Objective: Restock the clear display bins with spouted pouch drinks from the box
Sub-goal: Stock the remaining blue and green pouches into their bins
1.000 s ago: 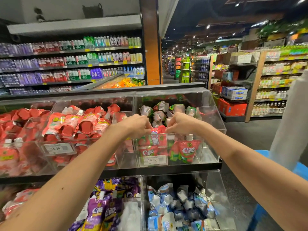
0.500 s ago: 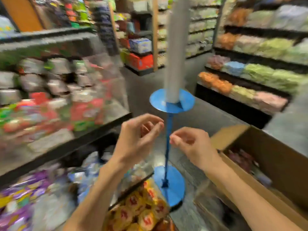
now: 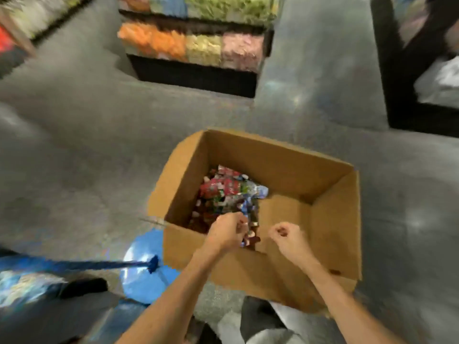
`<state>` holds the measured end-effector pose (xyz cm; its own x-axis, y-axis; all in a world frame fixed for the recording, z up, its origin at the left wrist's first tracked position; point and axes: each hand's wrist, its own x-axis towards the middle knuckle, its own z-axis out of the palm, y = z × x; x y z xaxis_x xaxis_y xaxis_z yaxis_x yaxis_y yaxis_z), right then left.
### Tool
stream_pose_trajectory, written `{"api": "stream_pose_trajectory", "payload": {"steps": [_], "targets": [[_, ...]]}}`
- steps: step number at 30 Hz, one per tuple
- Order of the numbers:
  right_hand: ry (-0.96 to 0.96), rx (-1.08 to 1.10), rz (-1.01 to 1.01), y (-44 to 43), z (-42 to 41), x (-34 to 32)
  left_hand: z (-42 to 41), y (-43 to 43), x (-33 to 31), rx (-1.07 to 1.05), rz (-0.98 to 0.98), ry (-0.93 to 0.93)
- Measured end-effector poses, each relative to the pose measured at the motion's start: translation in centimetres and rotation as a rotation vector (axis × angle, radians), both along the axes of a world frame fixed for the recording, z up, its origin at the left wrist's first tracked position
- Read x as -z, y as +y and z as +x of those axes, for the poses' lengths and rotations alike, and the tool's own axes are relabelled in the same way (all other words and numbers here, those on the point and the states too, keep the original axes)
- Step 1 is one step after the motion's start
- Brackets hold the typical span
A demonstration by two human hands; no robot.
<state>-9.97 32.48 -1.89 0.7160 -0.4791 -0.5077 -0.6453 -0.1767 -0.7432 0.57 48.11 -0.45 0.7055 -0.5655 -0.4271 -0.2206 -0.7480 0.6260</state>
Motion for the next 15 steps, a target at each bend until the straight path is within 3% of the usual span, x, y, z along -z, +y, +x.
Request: {"api": "stream_pose_trajectory", "payload": {"steps": [8,11,15], "targets": [[0.361,0.004,0.163,-5.6,5.2,12.6,5.9,-4.1,10.7,-0.202,0.265,0.151],[0.457,0.06,0.261,-5.3,6.6,16.3,5.6,-4.5,13.5,-0.17,0.378,0.263],[0.721,-0.436,0.042,-6.5,6.0,19.3,5.4,-5.3,17.0,0.077,0.498,0.37]]}}
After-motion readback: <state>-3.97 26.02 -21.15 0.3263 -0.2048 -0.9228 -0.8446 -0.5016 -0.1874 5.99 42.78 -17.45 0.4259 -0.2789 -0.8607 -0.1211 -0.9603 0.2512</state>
